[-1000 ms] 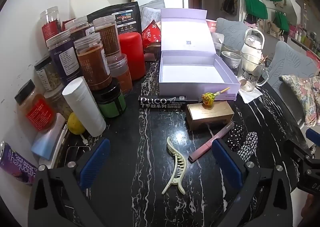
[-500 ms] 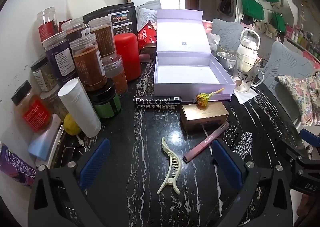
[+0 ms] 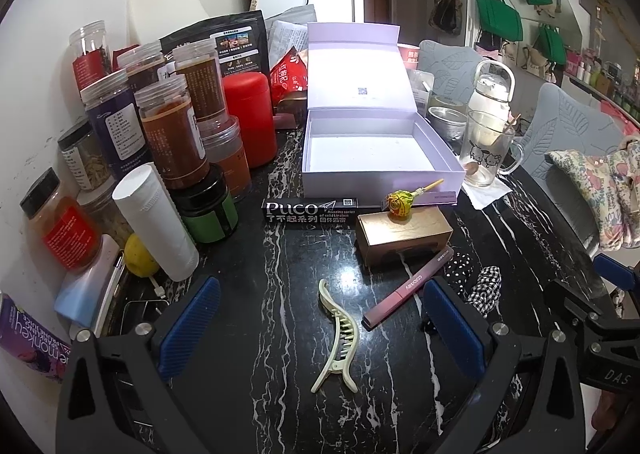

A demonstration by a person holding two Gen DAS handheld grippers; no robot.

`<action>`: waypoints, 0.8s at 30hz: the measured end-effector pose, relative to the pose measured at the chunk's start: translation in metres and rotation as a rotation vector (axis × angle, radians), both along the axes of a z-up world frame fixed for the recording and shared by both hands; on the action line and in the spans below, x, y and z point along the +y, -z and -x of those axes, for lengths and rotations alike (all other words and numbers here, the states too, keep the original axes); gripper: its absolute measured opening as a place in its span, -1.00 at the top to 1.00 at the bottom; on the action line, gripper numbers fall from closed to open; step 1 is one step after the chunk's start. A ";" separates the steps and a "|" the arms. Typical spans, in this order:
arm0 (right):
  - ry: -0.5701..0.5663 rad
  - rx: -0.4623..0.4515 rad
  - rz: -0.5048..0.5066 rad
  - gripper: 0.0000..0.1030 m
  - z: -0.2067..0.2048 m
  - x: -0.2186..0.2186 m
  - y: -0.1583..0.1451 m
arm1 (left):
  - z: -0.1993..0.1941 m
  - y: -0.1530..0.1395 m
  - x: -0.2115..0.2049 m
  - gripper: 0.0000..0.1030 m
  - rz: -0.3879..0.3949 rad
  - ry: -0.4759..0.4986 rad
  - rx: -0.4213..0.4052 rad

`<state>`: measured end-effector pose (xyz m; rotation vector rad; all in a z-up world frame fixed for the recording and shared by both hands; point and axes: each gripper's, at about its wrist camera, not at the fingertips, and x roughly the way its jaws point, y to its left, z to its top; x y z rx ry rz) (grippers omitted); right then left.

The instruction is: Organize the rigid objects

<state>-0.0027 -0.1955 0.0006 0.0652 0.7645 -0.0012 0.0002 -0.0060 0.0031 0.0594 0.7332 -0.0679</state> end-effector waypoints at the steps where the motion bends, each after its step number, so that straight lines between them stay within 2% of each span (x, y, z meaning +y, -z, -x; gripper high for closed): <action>1: 0.000 0.000 -0.001 -1.00 0.000 0.000 0.000 | 0.000 0.000 0.000 -1.00 0.000 0.003 -0.001; 24: -0.001 -0.007 0.013 -1.00 -0.001 -0.002 -0.003 | -0.002 -0.006 -0.007 -1.00 0.004 0.040 -0.011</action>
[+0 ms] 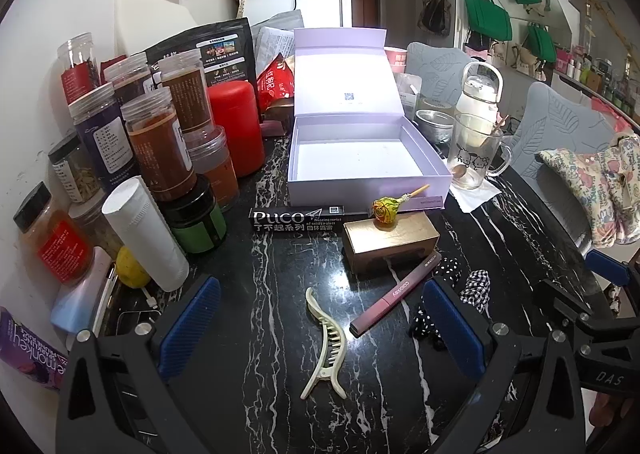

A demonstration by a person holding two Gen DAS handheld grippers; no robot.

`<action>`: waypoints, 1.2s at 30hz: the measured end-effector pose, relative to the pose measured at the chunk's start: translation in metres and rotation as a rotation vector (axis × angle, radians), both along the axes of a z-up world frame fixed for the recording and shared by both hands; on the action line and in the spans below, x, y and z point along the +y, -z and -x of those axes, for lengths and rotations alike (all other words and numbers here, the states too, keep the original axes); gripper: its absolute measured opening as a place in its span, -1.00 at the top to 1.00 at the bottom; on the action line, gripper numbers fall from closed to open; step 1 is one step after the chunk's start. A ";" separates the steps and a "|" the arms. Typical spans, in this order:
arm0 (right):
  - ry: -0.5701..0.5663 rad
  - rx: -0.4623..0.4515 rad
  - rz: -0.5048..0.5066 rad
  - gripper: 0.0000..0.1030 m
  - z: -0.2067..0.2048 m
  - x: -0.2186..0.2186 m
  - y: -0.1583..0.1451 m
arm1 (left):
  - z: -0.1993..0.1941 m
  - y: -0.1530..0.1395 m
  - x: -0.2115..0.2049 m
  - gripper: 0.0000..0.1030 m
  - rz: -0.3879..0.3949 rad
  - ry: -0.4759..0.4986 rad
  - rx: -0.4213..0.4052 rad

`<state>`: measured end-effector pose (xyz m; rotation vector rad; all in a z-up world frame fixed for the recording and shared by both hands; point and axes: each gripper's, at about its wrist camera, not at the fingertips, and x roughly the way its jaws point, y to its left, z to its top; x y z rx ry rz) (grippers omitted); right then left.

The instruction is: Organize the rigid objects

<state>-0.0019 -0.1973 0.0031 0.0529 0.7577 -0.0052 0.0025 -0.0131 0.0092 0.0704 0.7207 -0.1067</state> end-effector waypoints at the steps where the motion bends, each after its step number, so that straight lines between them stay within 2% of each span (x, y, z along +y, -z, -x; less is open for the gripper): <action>1: 0.000 -0.001 -0.001 -1.00 0.000 0.000 0.000 | 0.000 0.000 0.000 -1.00 -0.001 0.000 0.000; 36: -0.004 0.002 0.007 -1.00 0.001 0.001 -0.002 | 0.000 0.006 0.002 -1.00 0.015 -0.002 0.025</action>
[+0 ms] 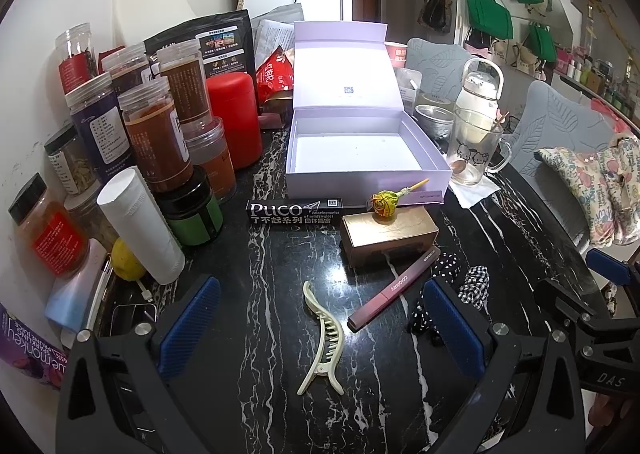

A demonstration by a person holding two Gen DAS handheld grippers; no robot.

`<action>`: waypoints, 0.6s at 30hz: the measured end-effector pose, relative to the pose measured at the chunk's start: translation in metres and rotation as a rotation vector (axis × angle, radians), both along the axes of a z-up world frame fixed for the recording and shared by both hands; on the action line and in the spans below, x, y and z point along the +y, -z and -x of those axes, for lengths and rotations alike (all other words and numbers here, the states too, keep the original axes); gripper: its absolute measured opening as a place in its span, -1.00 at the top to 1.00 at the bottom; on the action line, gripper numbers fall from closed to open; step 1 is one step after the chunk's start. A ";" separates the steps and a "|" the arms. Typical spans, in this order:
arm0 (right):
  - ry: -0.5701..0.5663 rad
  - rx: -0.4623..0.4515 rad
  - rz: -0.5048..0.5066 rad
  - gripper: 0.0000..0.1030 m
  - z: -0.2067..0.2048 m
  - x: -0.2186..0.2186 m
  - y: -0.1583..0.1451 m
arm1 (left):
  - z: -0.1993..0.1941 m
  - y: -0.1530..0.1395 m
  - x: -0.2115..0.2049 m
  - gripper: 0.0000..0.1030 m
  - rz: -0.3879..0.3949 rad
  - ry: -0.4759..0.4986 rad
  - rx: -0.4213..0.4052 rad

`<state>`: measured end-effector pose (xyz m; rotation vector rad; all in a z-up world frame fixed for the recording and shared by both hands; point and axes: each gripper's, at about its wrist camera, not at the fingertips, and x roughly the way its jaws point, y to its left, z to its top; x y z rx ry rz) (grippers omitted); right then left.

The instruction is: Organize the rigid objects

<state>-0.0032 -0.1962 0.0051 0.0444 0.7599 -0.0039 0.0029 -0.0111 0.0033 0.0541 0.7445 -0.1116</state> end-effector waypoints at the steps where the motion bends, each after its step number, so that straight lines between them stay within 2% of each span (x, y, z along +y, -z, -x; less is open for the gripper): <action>1: -0.002 0.001 0.000 -1.00 0.000 0.001 0.001 | -0.001 0.001 0.000 -1.00 0.001 -0.001 0.003; 18: -0.048 0.041 -0.024 -1.00 -0.009 0.002 0.024 | -0.007 0.038 0.011 -1.00 0.048 0.015 0.110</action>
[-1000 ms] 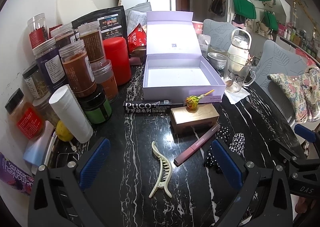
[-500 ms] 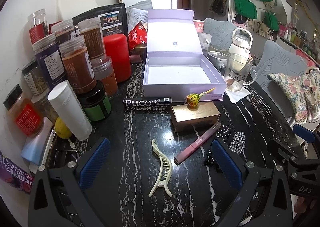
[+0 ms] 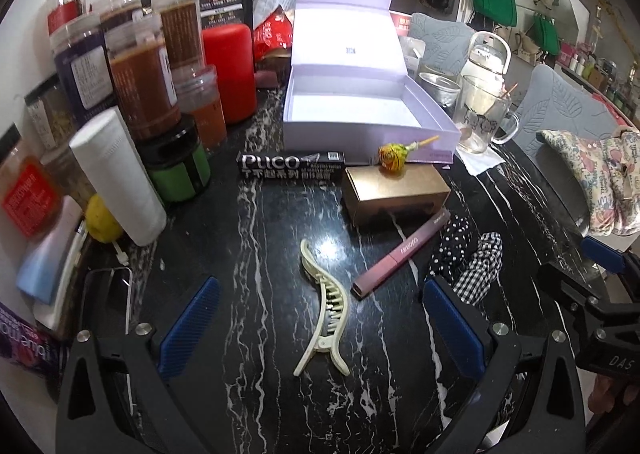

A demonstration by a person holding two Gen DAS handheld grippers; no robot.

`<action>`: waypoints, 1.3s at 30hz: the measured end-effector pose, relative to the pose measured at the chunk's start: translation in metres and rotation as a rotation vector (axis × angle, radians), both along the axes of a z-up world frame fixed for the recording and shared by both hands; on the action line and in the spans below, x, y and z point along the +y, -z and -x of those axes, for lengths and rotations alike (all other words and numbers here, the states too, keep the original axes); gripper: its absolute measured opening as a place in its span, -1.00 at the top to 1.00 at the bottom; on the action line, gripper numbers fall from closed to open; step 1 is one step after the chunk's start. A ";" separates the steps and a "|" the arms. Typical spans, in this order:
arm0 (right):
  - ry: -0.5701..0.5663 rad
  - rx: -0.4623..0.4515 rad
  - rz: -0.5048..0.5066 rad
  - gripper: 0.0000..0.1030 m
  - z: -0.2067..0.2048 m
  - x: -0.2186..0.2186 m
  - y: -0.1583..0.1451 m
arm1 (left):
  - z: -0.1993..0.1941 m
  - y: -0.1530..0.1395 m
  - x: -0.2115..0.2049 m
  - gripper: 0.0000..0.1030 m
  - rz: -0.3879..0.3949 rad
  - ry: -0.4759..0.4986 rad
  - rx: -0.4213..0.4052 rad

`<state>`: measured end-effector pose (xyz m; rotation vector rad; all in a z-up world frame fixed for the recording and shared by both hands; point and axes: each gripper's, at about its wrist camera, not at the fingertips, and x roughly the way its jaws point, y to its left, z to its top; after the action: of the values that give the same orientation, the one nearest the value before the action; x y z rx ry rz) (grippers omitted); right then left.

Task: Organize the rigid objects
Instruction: 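Grasp the cream hair claw clip with the left gripper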

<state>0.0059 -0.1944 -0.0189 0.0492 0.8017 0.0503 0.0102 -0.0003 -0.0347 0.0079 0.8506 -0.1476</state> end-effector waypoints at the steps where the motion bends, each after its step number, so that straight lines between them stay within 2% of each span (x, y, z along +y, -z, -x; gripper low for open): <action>1: -0.006 0.007 0.001 -1.00 -0.001 0.001 0.002 | 0.000 0.002 0.000 -1.00 0.000 0.001 0.002; 6: -0.025 0.023 0.003 -1.00 -0.006 0.004 0.010 | -0.003 0.014 0.000 -0.95 -0.010 0.018 0.019; 10: -0.035 0.039 0.003 -1.00 -0.012 0.006 0.017 | -0.008 0.028 -0.001 -0.72 -0.025 0.019 0.056; 15: -0.038 0.061 0.001 -1.00 -0.018 0.005 0.025 | -0.013 0.044 -0.002 -0.33 -0.028 0.026 0.108; 17: -0.038 0.070 -0.003 -1.00 -0.020 0.004 0.028 | -0.015 0.048 -0.002 -0.08 -0.020 0.030 0.117; 19: -0.039 0.078 -0.005 -1.00 -0.023 0.004 0.031 | -0.017 0.052 -0.002 0.04 -0.018 0.036 0.130; 22: -0.042 0.090 -0.009 -1.00 -0.026 0.004 0.035 | -0.020 0.057 -0.003 0.07 -0.036 0.045 0.128; 24: -0.044 0.097 -0.010 -1.00 -0.029 0.004 0.037 | -0.020 0.057 -0.004 0.22 -0.046 0.055 0.117; 26: -0.046 0.103 -0.012 -1.00 -0.031 0.005 0.039 | -0.021 0.056 -0.004 0.53 -0.037 0.068 0.107; 27: -0.047 0.105 -0.013 -1.00 -0.032 0.005 0.040 | -0.021 0.056 -0.005 0.57 -0.036 0.071 0.105; 39: -0.059 0.119 -0.027 -0.97 -0.039 0.010 0.049 | -0.022 0.048 0.000 0.59 0.012 0.079 0.078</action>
<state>0.0454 -0.1846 -0.0681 0.0547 0.9214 0.1152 0.0318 0.0001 -0.0827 0.0244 0.9280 -0.2289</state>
